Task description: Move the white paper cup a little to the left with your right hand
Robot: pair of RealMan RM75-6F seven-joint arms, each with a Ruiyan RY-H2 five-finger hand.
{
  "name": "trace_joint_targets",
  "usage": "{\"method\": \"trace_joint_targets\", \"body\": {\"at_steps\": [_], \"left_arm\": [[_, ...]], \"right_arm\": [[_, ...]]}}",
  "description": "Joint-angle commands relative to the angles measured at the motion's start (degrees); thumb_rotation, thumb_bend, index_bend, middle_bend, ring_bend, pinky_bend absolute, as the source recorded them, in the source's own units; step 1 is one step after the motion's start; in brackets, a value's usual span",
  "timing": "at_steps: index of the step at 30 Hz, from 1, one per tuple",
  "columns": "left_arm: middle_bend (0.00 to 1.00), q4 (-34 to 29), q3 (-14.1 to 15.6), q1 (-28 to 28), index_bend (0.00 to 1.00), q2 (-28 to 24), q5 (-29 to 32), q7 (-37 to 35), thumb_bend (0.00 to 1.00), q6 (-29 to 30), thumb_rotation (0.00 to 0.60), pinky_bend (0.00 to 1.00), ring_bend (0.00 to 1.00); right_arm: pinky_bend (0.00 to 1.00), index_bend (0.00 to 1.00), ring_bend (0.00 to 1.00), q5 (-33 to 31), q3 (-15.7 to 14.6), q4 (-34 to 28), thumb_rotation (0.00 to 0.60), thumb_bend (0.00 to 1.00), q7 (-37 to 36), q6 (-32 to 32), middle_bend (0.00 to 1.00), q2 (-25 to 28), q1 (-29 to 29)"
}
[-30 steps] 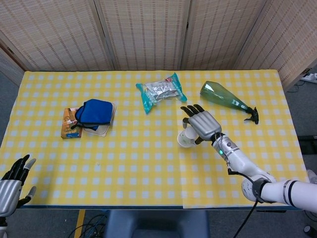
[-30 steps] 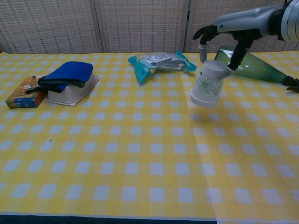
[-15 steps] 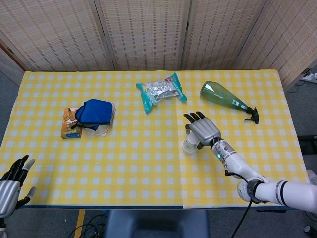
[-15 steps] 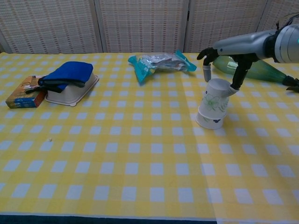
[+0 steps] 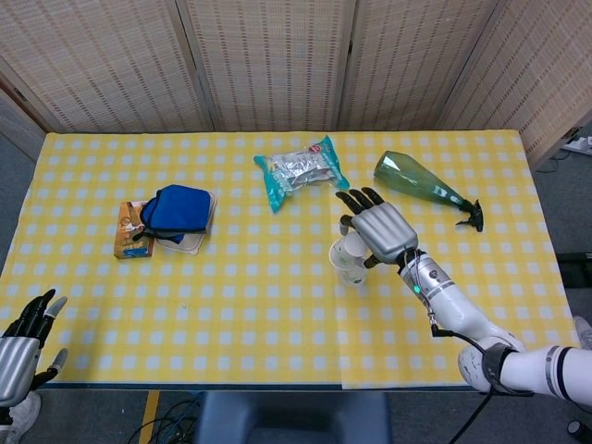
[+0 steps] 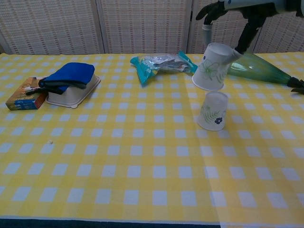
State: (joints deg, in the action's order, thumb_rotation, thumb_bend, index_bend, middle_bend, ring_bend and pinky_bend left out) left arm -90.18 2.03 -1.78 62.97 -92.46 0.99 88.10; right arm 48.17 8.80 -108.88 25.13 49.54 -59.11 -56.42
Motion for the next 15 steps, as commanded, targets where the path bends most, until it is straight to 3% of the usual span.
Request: {"method": "trace_joint_targets", "body": {"at_steps": [1, 6, 15], "left_arm": [[0.0, -0.02, 0.02, 0.05, 0.0, -0.03, -0.07, -0.03, 0.38, 0.12, 0.6, 0.29, 0.04], [0.0, -0.11, 0.06, 0.25, 0.0, -0.22, -0.23, -0.34, 0.38, 0.56, 0.6, 0.29, 0.04], [0.0, 0.13, 0.3, 0.28, 0.0, -0.82, -0.81, -1.92, 0.38, 0.81, 0.6, 0.29, 0.04]], "right_arm": [[0.0, 0.4, 0.0, -0.29, 0.54, -1.22, 0.6, 0.17, 0.45, 0.35, 0.03, 0.5, -0.39], [0.0, 0.4, 0.0, -0.72, 0.16, -0.16, 0.6, 0.17, 0.51, -0.78, 0.03, -1.84, -1.18], [0.0, 0.4, 0.0, -2.41, -0.85, 7.4, 0.6, 0.17, 0.42, -3.76, 0.03, -10.74, -3.68]]}}
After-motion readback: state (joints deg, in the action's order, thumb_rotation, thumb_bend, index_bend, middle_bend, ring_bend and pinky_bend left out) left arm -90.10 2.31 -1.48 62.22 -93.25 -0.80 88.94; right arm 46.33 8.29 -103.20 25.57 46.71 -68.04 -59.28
